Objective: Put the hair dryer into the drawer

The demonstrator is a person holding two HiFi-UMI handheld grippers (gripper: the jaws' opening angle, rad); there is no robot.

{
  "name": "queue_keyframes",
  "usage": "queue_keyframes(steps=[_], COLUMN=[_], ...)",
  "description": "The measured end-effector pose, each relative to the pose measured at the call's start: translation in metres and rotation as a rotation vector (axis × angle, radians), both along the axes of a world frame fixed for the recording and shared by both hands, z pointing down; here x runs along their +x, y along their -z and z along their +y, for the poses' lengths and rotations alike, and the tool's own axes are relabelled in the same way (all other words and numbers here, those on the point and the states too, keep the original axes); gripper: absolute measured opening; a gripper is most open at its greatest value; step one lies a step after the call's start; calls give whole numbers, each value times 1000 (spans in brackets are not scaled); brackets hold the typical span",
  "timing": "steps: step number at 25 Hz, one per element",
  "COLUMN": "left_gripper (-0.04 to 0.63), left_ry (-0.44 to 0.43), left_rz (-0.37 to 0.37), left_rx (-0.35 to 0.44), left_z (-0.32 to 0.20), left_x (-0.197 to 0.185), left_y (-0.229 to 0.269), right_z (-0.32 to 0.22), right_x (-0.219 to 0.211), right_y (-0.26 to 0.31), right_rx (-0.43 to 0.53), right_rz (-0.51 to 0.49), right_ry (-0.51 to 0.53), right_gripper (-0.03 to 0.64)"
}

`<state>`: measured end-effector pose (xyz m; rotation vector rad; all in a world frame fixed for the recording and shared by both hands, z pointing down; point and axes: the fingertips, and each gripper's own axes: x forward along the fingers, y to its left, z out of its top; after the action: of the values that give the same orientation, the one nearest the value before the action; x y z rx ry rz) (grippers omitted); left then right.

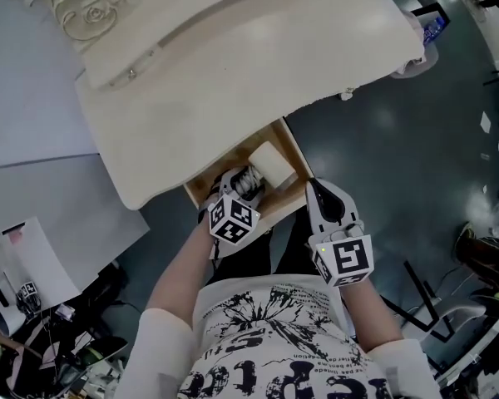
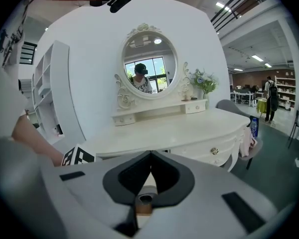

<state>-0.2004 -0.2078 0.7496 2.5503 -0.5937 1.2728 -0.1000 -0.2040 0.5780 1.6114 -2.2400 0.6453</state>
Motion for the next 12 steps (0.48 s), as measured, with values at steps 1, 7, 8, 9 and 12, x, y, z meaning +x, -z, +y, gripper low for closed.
queue_keyframes(steps=[1,7,8,9,12], left_gripper=[265,265,265,265,266], left_ry=[-19,-92,-100,-108,-116], left_rz=[-10,-70,-80,-87,-83], left_rx=[-8,-30,-32,-34,-50], left_z=[2,6,7,7,12], left_x=[4,13,13,13,15], left_y=[-5,-28,-31,-34,-39], right_z=[2,-2,-3,-4,-5], right_x=[3,12,13,14,16], right_y=[-2,-6,-6,-6,-6], right_rx=[-9,-21,-21,-20,-21], right_rz=[0,-1,-1,0,3], right_ry=[-4,-13,-13,-12,-9], right_gripper=[17,17,17,17,17])
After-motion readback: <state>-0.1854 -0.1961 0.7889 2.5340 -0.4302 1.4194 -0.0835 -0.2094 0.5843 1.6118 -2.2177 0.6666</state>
